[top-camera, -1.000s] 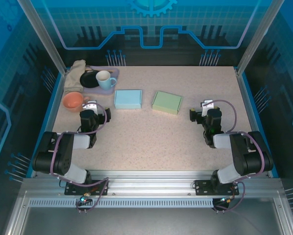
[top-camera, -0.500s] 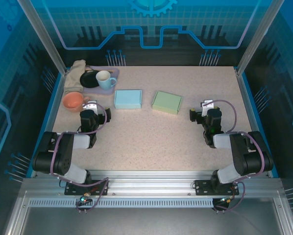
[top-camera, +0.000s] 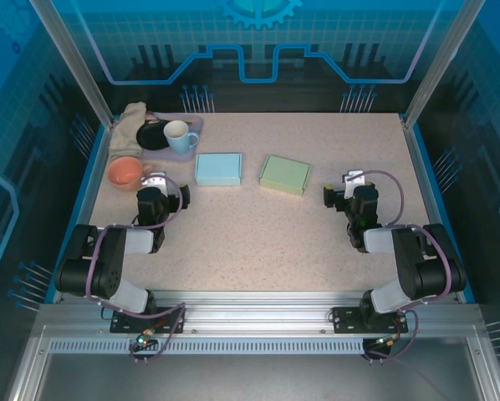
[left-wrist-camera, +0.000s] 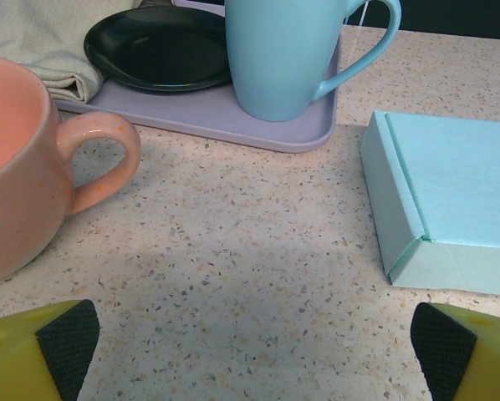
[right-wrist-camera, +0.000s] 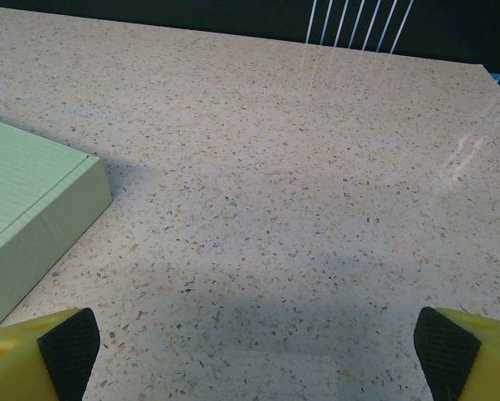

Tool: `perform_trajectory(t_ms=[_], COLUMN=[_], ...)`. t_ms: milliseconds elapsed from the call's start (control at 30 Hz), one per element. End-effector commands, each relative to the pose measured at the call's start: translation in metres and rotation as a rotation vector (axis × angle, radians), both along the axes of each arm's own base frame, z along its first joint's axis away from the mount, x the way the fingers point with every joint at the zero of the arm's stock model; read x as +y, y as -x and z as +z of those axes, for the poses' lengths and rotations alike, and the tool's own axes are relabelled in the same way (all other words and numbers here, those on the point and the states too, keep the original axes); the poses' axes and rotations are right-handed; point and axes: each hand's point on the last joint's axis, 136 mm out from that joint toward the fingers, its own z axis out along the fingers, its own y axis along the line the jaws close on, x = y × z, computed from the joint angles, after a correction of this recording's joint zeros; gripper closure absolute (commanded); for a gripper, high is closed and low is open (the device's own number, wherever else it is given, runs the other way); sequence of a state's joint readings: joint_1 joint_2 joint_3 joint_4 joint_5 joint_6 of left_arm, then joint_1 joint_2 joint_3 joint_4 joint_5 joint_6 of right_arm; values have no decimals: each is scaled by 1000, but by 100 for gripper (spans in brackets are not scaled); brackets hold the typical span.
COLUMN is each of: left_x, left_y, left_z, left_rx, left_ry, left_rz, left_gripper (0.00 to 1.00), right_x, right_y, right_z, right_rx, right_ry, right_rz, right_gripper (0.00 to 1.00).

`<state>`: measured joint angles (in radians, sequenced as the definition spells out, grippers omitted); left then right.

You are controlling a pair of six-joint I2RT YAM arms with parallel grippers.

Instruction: Fold the paper box

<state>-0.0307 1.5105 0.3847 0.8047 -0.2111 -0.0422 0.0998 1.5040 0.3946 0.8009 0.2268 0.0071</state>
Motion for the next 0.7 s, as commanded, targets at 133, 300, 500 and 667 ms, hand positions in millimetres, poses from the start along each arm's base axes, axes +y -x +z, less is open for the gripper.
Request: perform_trajectory(t_ms=[133,300,500,667], left_x=[-4,-4,-6,-14], left_y=[-7,-6,-8,-8], left_z=[6,6,5,4], left_rx=[-13,-11,-3,1], left_ry=[-7,-7,4,11], left_rz=[-28,-29,-49,-103], left_gripper=[1,1,1,1], right_x=[-2,-2,-2,-2], right_y=[-5,-4,-4,-4], right_z=[6,6,5,5], right_rx=[-15,-14,-14,-13], right_ry=[-14,-14,-14,-13], right_rz=[-6,-6,-6,-7], right_gripper=[0,0,0,0])
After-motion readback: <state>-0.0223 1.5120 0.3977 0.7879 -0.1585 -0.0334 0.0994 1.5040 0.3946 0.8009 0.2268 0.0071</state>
